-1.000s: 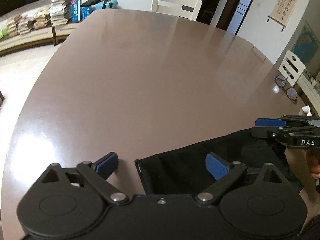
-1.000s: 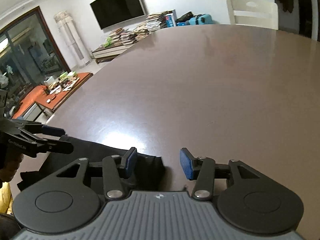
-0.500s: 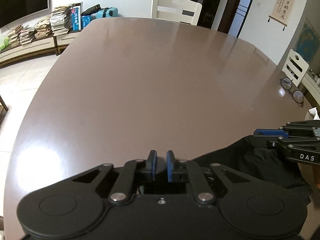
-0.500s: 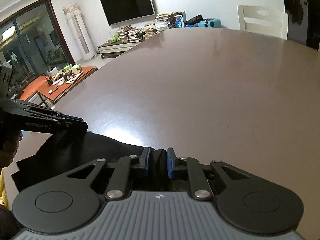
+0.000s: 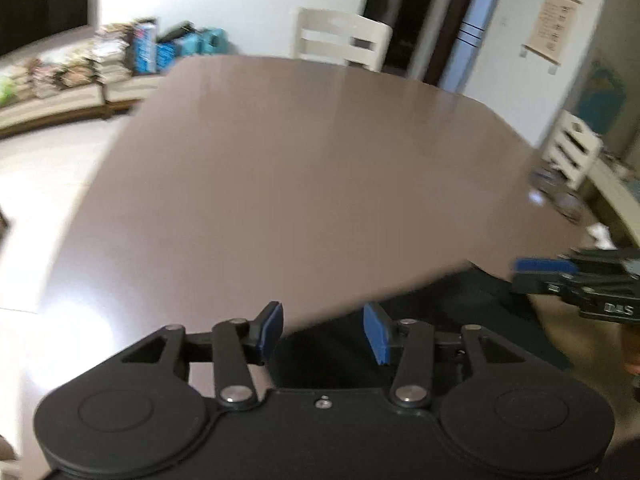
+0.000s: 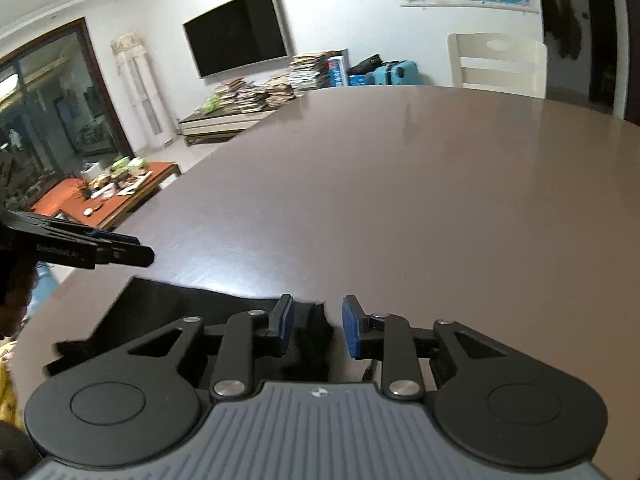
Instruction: Fold clothes
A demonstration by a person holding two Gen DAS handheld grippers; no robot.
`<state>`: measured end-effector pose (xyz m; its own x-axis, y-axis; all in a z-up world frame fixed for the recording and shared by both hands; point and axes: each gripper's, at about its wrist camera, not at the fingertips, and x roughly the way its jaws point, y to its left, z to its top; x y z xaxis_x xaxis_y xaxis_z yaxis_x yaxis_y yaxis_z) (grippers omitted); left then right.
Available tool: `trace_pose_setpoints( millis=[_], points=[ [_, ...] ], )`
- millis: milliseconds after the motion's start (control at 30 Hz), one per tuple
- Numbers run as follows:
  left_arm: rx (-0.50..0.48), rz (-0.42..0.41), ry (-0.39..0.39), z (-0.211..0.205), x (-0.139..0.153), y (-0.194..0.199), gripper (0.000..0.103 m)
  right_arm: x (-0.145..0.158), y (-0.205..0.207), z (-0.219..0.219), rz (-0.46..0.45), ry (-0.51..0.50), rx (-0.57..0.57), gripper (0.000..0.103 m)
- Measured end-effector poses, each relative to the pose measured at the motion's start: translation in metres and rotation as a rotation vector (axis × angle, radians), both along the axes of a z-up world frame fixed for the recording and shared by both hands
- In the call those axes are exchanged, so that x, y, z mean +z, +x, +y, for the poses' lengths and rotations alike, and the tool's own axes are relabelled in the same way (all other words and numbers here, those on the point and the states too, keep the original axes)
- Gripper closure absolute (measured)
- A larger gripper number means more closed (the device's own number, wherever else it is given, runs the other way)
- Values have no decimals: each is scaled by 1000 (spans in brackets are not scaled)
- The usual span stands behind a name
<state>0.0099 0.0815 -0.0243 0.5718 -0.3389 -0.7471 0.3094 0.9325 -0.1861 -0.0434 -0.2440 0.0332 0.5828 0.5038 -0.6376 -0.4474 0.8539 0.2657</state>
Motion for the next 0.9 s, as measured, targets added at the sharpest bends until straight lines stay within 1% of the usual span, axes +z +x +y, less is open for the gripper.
trace_pose_setpoints(
  millis=[33, 100, 200, 267, 367, 433, 500, 600, 633, 700, 733, 767, 800, 833, 867, 900],
  points=[
    [-32, 6, 2, -8, -2, -7, 59, 2, -5, 2, 2, 4, 31, 79],
    [-63, 19, 11, -19, -8, -18, 59, 2, -16, 12, 18, -11, 107, 82],
    [-68, 61, -2, -24, -20, -31, 59, -3, -28, 19, 51, -17, 159, 84],
    [-67, 62, 4, -25, -23, -39, 59, -7, -35, 21, 66, -40, 182, 84],
    [-75, 44, 12, -21, -25, -40, 59, -12, -48, 15, 58, -62, 183, 84],
    [-67, 44, 8, -20, -25, -42, 58, -11, -52, 5, 73, -54, 145, 84],
    [-62, 50, -1, -20, -23, -41, 55, -6, -50, 0, 87, -32, 120, 84],
    [-64, 45, 9, -22, -23, -39, 54, -3, -44, 0, 88, -47, 142, 84],
    [-67, 43, 14, -23, -23, -39, 54, -7, -42, 2, 94, -74, 149, 84],
    [-68, 45, 21, -24, -23, -40, 54, -14, -43, 1, 92, -88, 138, 82],
    [-63, 52, 22, -23, -22, -40, 54, -14, -40, -4, 125, -59, 109, 82],
    [-55, 64, 18, -23, -20, -39, 54, -10, -38, -6, 143, -53, 87, 82],
    [-36, 86, -6, -21, -16, -37, 54, -7, -36, -7, 155, -49, 68, 82],
    [-21, 92, -42, -18, -12, -34, 53, -4, -36, -5, 137, -56, 68, 82],
    [-6, 88, -52, -18, -10, -32, 52, -2, -35, -2, 120, -63, 69, 81],
    [36, 80, -66, -17, -6, -26, 51, 1, -34, 0, 103, -70, 69, 81]
  ],
)
